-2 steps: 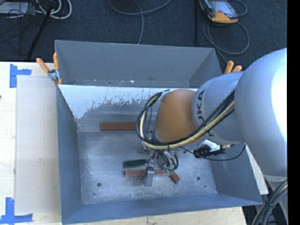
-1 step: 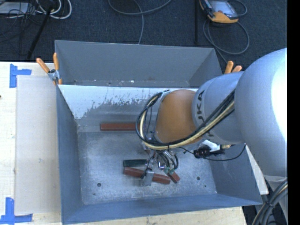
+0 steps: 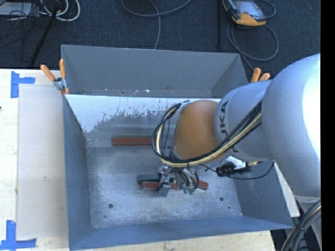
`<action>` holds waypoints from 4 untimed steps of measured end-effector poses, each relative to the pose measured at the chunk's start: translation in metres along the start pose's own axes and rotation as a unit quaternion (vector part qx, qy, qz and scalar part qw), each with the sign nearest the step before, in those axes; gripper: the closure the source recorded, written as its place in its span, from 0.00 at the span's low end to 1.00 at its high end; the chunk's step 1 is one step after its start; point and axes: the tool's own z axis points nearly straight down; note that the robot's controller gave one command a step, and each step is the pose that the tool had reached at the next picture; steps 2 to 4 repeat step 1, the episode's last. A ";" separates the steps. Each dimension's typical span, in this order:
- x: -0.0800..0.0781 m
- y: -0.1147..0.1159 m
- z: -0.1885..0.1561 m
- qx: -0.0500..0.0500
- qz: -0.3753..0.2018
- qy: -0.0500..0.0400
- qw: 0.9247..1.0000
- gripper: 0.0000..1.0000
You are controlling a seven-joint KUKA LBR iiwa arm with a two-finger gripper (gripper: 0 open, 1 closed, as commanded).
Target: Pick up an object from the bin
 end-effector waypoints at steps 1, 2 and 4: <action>0.000 0.000 -0.028 -0.001 0.000 -0.003 1.000 1.00; 0.000 0.000 -0.028 -0.001 0.000 -0.003 1.000 1.00; 0.000 0.000 -0.028 -0.001 0.000 -0.003 1.000 1.00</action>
Offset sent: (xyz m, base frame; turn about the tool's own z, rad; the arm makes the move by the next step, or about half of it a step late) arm 0.0001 0.0002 0.0274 0.0000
